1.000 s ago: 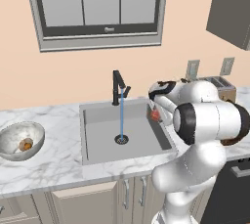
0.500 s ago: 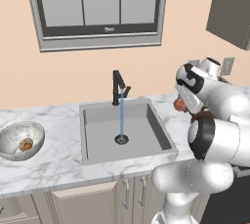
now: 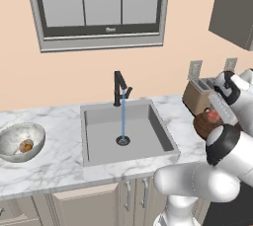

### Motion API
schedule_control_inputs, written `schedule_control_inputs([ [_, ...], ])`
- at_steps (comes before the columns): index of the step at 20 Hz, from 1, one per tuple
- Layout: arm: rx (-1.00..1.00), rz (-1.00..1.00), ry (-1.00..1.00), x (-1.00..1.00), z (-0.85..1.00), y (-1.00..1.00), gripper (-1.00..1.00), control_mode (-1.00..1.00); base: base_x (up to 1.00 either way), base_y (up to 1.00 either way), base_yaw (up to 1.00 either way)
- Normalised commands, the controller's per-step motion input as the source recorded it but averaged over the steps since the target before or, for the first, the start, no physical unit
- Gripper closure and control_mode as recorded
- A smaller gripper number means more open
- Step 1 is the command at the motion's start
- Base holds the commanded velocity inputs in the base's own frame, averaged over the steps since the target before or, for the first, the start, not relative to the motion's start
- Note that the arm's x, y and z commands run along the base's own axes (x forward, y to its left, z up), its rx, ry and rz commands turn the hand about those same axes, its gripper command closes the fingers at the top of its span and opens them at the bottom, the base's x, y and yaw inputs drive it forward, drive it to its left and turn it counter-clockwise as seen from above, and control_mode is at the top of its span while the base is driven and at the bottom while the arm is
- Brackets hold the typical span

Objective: Pick the peachs from the sink and place them in one bowl. Place the mushroom in the other bowl. Then turn off the sink faucet.

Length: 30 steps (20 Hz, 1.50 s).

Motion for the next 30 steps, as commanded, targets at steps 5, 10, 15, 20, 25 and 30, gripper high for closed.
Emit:
schedule_control_inputs([
  [5, 0.02, 0.00, 0.00, -0.17, -0.34, -0.65, 1.00, -1.00, 0.00, 0.00, 0.00],
  [10, 0.03, 0.00, 0.00, 0.00, -0.36, -0.50, 1.00, -1.00, 0.00, 0.00, 0.00],
  [15, 0.00, 0.00, 0.00, 0.00, -0.42, -0.20, 1.00, -1.00, 0.00, 0.00, 0.00],
  [20, 0.00, 0.00, 0.00, 0.09, -0.33, 0.02, 1.00, -1.00, 0.00, 0.00, 0.00],
  [25, 0.00, 0.00, 0.00, 0.26, -0.09, 0.09, -1.00, -1.00, 0.00, 0.00, 0.00],
  [30, 0.00, 0.00, 0.00, 0.03, -0.01, 0.00, -1.00, -1.00, 0.00, 0.00, 0.00],
])
